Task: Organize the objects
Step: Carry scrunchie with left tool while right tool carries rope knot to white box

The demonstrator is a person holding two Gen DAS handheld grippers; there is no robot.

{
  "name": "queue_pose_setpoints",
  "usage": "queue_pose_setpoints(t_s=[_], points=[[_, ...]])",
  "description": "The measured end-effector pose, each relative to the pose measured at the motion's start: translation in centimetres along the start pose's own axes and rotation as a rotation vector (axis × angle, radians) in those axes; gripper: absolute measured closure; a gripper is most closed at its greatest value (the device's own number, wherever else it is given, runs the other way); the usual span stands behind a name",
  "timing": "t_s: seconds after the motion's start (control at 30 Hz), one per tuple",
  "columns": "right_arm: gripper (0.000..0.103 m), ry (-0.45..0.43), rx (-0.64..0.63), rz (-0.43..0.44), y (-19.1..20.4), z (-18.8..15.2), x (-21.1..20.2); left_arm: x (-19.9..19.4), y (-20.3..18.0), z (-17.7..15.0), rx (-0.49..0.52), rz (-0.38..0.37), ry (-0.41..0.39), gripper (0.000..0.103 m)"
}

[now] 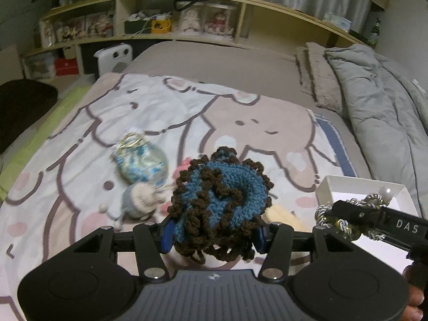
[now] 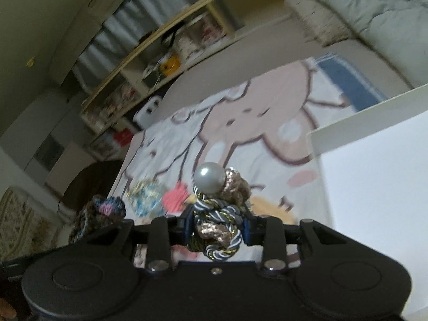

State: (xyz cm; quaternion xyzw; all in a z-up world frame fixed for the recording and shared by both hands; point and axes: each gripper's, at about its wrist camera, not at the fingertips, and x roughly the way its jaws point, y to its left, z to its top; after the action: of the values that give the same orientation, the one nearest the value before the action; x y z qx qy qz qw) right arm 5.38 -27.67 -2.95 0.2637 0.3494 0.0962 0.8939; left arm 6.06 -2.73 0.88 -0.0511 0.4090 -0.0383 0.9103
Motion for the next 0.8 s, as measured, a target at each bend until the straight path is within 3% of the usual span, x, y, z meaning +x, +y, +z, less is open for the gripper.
queue_pose_setpoints(t_s=[0.37, 0.8], points=[[0.068, -0.136, 0.012, -0.154, -4.4, 3.6, -2.9, 2.3, -8.5, 2.0, 0.111, -0.068, -0.010, 0.048], [0.068, -0.231, 0.090, -0.325, -10.1, 6.0, -4.1, 6.1, -17.8, 2.4, 0.231, -0.172, 0.013, 0.048]])
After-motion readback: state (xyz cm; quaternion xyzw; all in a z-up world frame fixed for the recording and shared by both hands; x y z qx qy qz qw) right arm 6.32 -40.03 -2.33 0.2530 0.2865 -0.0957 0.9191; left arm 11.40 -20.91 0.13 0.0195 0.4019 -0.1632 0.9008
